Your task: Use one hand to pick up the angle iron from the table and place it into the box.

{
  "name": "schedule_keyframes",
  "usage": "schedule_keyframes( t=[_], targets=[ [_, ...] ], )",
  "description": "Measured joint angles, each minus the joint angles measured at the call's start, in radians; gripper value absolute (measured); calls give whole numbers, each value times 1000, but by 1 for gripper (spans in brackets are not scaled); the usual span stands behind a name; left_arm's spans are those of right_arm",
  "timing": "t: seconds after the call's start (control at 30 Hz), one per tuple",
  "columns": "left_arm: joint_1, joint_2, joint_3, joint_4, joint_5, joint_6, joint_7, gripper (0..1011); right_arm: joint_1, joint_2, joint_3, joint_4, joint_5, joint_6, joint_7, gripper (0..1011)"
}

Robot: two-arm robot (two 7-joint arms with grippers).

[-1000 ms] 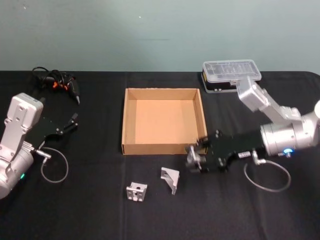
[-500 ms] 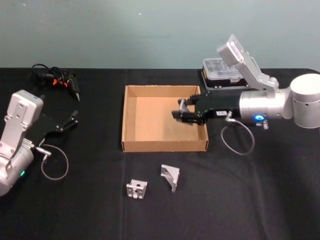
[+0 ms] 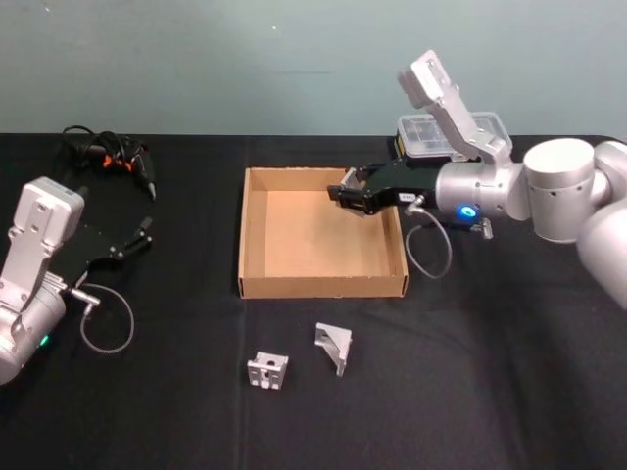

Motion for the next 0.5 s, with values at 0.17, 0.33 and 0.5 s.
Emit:
schedule_keyframes(
  t=[0.17, 0.33, 0.5],
  targets=[
    [0, 0, 0, 0, 0, 0, 0, 1012, 20, -35, 2, 39, -18, 9, -22, 456],
    [0, 0, 0, 0, 0, 0, 0, 1011, 47, -79, 6, 110, -31, 11, -26, 456],
    [0, 0, 0, 0, 0, 0, 0, 1011, 66, -108, 4, 161, -47, 17, -23, 456]
  ],
)
